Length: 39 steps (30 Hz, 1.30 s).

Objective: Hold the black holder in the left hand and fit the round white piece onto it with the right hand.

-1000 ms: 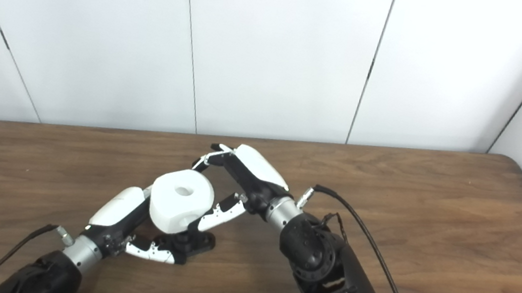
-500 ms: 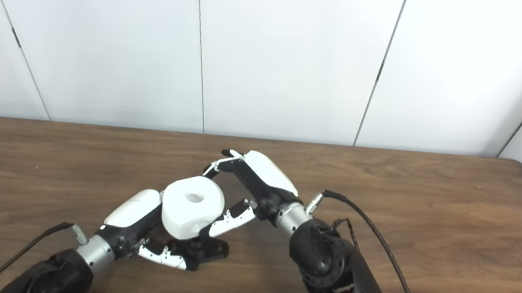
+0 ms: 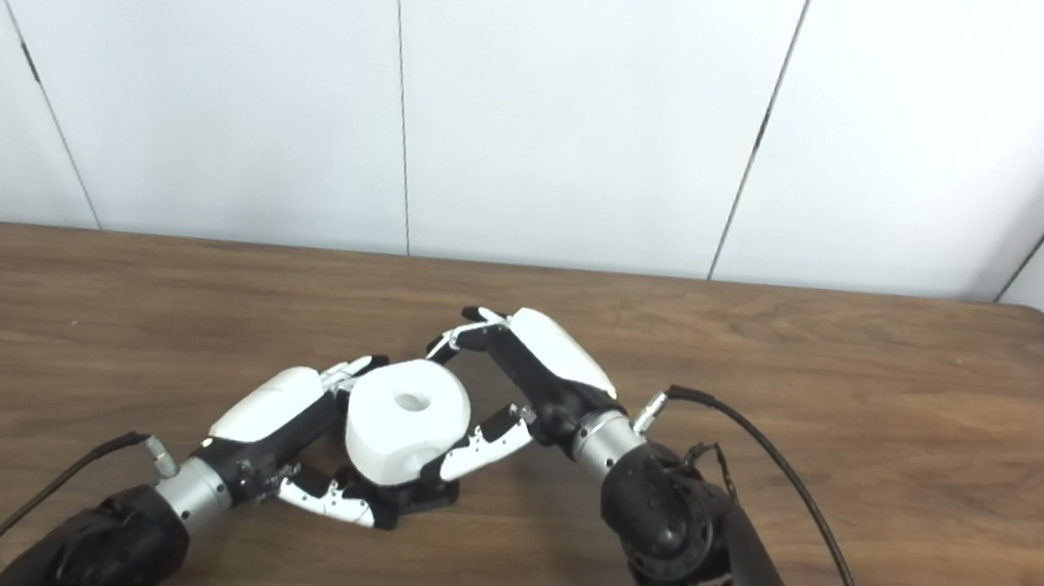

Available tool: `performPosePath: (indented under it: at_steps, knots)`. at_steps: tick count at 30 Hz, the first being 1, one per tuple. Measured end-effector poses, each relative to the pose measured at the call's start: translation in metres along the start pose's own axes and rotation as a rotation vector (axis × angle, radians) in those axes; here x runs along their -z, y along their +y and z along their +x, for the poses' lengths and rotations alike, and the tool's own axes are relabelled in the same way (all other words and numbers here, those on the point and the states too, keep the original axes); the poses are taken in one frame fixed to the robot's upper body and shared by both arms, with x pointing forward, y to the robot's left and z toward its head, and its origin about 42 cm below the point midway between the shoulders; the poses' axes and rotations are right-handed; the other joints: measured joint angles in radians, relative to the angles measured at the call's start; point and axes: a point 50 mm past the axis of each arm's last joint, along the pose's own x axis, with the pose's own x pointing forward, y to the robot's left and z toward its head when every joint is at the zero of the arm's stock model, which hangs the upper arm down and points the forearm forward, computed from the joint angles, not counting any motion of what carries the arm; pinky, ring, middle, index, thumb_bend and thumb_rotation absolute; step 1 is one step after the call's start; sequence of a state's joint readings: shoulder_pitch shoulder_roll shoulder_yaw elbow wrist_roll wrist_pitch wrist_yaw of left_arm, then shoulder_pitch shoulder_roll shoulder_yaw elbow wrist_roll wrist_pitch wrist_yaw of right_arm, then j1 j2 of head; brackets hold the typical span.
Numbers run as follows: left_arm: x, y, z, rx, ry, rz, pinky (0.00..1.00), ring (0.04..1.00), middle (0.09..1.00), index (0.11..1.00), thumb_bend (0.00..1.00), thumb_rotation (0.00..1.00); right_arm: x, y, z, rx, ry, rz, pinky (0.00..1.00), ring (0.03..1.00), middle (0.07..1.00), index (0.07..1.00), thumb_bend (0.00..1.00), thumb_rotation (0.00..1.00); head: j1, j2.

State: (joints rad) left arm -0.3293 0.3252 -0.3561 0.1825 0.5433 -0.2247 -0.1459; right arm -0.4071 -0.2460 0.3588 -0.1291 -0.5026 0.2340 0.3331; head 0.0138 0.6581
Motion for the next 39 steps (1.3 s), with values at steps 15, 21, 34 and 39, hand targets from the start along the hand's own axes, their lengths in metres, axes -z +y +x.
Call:
performPosePath:
  at_steps: [15, 21, 34, 39]
  knots:
    - [-0.002, 0.003, -0.002, 0.007, 0.005, 0.003, 1.0, 1.0, 0.867, 0.483, 0.52, 0.05, 0.002, -0.003, -0.008, -0.031, 0.009, -0.014, 1.0, 0.948, 0.769, 0.48, 0.53, 0.14, 0.0, 0.029]
    - [-0.007, 0.002, -0.003, 0.008, 0.0, 0.002, 1.0, 1.0, 0.864, 0.483, 0.52, 0.05, 0.002, -0.002, -0.009, -0.039, 0.007, -0.014, 1.0, 0.946, 0.767, 0.48, 0.53, 0.14, 0.002, 0.04]
    - [-0.011, -0.001, -0.001, 0.02, 0.007, -0.009, 1.0, 1.0, 0.862, 0.482, 0.52, 0.05, 0.0, -0.004, -0.005, -0.048, 0.0, -0.05, 1.0, 0.938, 0.759, 0.479, 0.53, 0.14, 0.006, 0.051]
    - [-0.014, -0.001, 0.0, 0.02, 0.006, -0.008, 1.0, 1.0, 0.865, 0.482, 0.52, 0.05, 0.001, -0.007, -0.005, -0.06, 0.001, -0.075, 1.0, 0.94, 0.759, 0.478, 0.53, 0.14, 0.012, 0.06]
